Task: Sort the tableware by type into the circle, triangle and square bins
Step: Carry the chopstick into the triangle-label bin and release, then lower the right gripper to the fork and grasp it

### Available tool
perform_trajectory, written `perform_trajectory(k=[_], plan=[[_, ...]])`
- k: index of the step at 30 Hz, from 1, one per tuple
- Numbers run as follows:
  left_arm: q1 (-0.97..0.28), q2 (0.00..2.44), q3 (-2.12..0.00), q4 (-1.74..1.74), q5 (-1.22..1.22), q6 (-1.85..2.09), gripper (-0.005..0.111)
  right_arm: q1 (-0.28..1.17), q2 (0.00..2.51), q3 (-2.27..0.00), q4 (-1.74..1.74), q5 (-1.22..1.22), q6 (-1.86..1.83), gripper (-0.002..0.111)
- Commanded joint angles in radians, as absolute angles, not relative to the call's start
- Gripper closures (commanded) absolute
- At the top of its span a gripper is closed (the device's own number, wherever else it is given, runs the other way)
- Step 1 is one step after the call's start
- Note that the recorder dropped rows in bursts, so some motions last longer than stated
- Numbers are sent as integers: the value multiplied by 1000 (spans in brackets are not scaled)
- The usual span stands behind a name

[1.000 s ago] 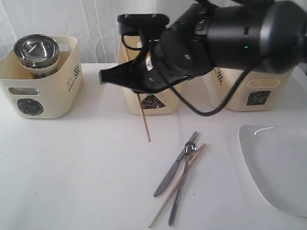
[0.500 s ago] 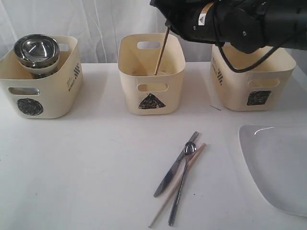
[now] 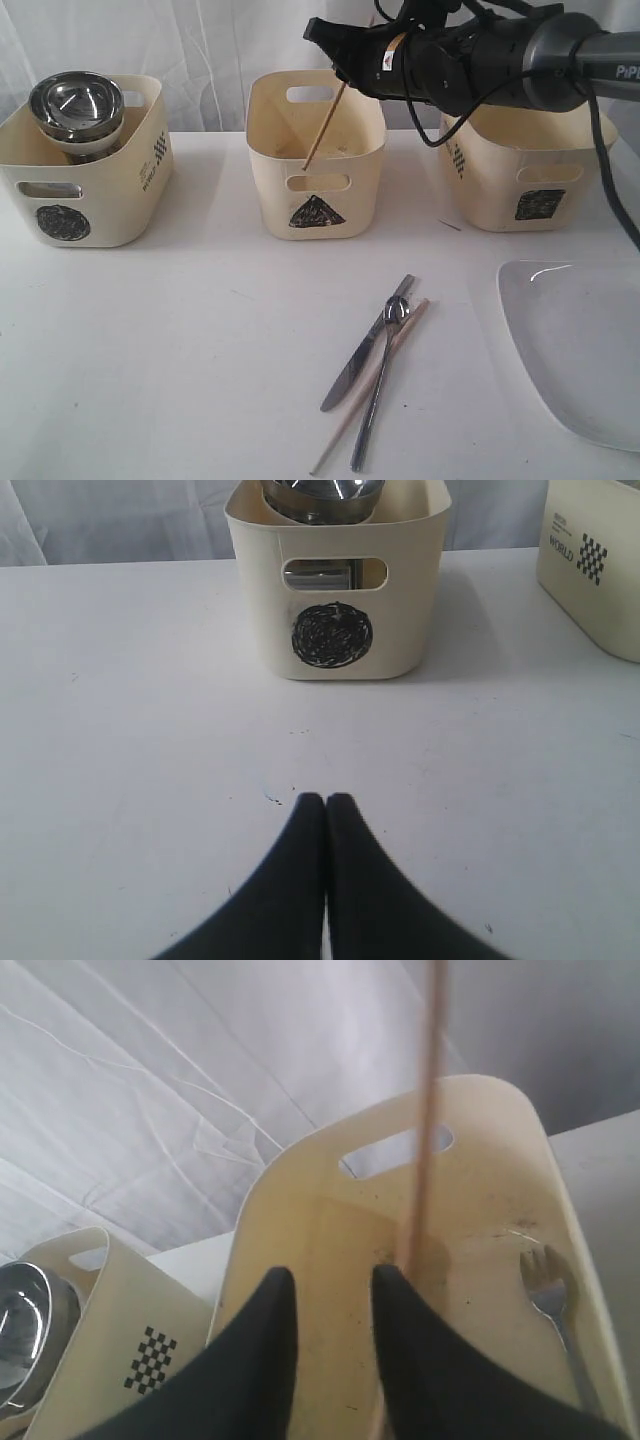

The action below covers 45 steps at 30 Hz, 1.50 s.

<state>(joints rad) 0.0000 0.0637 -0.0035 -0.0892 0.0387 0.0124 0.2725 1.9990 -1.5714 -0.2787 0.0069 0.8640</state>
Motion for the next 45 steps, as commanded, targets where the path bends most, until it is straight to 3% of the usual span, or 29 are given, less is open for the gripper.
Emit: perform_trajectory(k=[1, 11, 19, 22, 28, 35, 45], plan=[[-2, 59, 0, -95, 37, 7, 107, 267, 1999, -1583, -289, 13, 805, 75], [-2, 59, 0, -95, 37, 7, 107, 267, 1858, -1543, -311, 415, 638, 80], [-2, 59, 0, -95, 37, 7, 107, 342, 1565, -1115, -254, 660, 536, 80], [-2, 59, 0, -95, 37, 7, 107, 397, 1496, -953, -211, 654, 639, 77], [-2, 59, 0, -95, 37, 7, 107, 528, 1485, -800, -211, 592, 812, 59], [-2, 59, 0, -95, 37, 7, 107, 616, 1604, -798, -211, 488, 874, 60], [-2, 59, 0, -95, 37, 7, 107, 621, 1679, -798, -221, 445, 868, 64]])
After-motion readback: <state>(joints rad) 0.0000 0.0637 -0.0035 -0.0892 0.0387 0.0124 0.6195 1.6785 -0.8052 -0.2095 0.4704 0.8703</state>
